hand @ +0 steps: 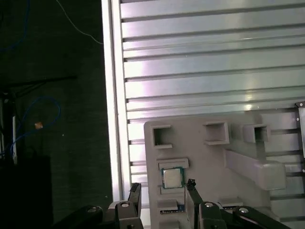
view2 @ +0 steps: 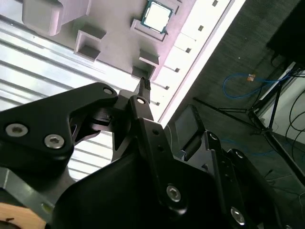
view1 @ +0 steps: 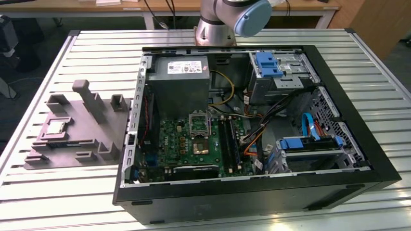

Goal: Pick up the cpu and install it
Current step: 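Pick up the cpu and move it towards the insertion slot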

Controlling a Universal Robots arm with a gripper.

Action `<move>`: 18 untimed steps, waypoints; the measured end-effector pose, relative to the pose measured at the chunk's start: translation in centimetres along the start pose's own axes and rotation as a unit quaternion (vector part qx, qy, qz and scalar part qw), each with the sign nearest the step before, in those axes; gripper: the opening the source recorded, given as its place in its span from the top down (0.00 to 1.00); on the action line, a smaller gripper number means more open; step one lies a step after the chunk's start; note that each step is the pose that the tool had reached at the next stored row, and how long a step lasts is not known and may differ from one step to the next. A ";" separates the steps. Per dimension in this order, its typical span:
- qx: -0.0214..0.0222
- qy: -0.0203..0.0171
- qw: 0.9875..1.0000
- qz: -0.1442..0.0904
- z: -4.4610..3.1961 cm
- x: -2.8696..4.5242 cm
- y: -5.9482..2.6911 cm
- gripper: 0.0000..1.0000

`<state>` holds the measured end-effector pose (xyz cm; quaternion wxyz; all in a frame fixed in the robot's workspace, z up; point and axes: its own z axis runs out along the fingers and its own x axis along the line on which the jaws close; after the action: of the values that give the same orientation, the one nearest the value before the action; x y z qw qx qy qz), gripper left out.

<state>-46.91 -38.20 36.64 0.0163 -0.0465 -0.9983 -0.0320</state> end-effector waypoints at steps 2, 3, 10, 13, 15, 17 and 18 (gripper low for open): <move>0.000 0.000 1.000 0.003 0.03 0.00 0.00 0.51; 0.000 0.000 1.000 0.005 0.04 0.00 0.00 0.51; -0.001 -0.001 1.000 0.018 0.16 -0.01 -0.01 0.51; -0.001 -0.001 1.000 0.023 0.21 -0.01 -0.01 0.51; -0.001 -0.002 1.000 0.026 0.24 -0.01 -0.02 0.51; -0.001 -0.002 1.000 0.030 0.26 -0.01 -0.02 0.51; -0.001 -0.002 1.000 0.031 0.28 -0.01 -0.02 0.51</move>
<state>-46.91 -38.20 36.35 0.0152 -0.0779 -0.9963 -0.0325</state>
